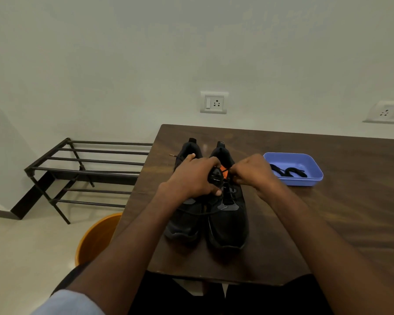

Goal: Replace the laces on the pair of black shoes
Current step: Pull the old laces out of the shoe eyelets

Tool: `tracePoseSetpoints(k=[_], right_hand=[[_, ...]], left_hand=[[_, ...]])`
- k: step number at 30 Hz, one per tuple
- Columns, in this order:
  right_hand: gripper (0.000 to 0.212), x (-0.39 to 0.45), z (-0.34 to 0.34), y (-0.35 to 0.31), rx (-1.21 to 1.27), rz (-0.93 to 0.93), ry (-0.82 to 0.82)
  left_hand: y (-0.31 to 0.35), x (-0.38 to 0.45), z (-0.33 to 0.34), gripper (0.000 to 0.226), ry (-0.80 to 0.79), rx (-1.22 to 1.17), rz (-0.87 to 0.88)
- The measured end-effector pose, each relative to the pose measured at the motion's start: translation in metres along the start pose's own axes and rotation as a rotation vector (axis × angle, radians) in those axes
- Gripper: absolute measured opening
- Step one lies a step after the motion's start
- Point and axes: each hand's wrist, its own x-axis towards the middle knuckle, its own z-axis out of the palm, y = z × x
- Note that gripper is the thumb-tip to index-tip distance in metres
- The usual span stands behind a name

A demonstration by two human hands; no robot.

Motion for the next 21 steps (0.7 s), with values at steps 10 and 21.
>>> tracePoseSetpoints(k=[10, 21], right_hand=[[0.021, 0.002, 0.008, 0.006, -0.541, -0.438, -0.057], [0.024, -0.001, -0.019, 0.009, -0.160, -0.136, 0.178]], left_hand=[[-0.001, 0.001, 0.001, 0.058, 0.039, 0.039, 0.018], [-0.003, 0.008, 0.007, 0.066, 0.059, 0.006, -0.026]])
